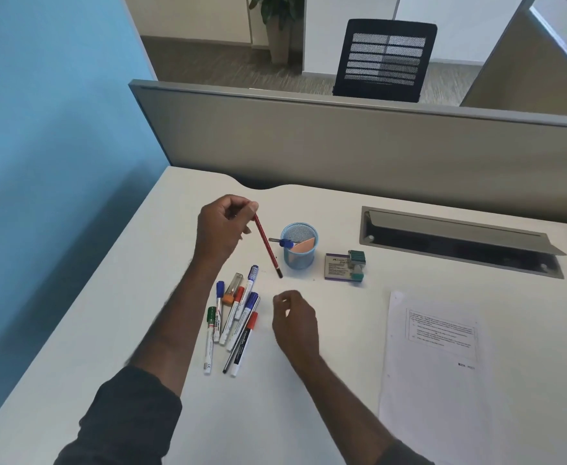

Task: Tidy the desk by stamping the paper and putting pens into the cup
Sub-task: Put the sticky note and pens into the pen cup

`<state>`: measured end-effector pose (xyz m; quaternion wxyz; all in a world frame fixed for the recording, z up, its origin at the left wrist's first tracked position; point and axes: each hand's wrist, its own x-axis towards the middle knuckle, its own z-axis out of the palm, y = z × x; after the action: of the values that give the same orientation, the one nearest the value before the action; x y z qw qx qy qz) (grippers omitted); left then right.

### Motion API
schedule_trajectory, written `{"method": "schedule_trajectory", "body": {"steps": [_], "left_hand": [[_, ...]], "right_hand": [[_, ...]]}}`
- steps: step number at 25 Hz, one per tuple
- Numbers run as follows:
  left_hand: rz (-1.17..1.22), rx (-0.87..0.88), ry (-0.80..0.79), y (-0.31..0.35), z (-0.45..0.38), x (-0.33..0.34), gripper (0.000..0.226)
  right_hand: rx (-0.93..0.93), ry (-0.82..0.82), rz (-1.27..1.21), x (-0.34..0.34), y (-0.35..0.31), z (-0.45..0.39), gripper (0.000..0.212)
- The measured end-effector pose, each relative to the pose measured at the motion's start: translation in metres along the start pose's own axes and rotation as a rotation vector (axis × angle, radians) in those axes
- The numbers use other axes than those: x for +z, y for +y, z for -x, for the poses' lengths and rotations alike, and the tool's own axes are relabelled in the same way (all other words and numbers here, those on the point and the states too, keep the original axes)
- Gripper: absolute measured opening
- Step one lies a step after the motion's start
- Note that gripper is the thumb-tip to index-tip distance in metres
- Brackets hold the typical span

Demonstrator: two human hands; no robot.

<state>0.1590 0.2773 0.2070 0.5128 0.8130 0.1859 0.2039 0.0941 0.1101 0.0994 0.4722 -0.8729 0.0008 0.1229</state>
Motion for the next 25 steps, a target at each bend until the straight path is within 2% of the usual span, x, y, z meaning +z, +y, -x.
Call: {"method": "schedule_trajectory", "body": {"steps": [4,8,12,18,25], "left_hand": [[0.061,-0.001,0.177,-0.005,-0.009,0.009,0.015],[0.099,0.018,0.221,-0.013,-0.013,0.022,0.009],[0.038,0.001,0.187,-0.023,-0.014,0.036,0.005],[-0.142,0.033,0.059,-0.040,-0.016,0.053,0.006],[-0.309,-0.030,-0.042,-0.051,-0.018,0.057,0.010]], "right_hand": [[0.018,-0.110,0.155,0.027,0.015,0.020,0.033],[-0.042,-0.252,0.251,0.046,0.017,0.029,0.051],[-0.024,-0.311,0.263,0.057,0.018,0.030,0.062],[-0.038,-0.335,0.267,0.059,0.019,0.022,0.068],[-0.020,-0.340,0.311,0.058,0.016,0.021,0.070]]}}
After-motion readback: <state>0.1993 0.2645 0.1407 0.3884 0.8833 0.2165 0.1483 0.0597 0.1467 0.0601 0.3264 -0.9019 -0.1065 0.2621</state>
